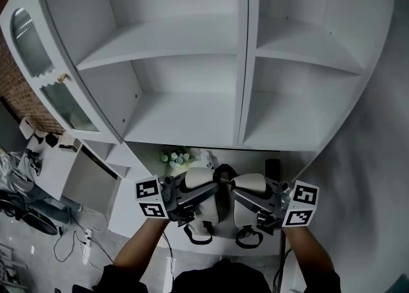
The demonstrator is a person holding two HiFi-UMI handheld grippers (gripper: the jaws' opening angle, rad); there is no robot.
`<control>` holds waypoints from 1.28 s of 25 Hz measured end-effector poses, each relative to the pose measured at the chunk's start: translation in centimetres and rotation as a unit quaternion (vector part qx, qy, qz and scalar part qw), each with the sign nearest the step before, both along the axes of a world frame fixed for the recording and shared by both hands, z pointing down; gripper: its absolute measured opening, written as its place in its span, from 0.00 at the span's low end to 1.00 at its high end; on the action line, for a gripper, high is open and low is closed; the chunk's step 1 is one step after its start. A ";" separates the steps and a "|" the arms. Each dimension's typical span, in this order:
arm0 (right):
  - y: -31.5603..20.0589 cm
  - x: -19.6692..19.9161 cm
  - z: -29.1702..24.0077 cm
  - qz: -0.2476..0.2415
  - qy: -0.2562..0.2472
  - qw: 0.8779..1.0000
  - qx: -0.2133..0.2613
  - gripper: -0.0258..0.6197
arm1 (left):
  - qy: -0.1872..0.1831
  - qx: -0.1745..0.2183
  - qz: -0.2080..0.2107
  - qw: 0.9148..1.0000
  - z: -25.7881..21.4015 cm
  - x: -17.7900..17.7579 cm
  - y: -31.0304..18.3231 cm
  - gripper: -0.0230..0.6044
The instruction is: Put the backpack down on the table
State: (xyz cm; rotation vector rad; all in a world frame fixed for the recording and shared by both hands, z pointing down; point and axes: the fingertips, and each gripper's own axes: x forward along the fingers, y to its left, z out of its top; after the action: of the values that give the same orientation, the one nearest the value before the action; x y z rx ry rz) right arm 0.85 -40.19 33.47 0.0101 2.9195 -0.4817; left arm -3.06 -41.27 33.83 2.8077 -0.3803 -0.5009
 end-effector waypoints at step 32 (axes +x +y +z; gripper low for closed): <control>2.5 -1.6 13.4 0.062 0.058 0.992 -0.092 0.12 | -0.071 -0.096 0.011 0.993 13.6 1.2 3.7 0.13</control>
State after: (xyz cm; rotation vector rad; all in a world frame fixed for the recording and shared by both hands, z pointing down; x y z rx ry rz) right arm -0.73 -37.69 46.91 -0.2316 2.9512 -0.7500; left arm -1.85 -37.56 47.48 2.6645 -0.4027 -0.2449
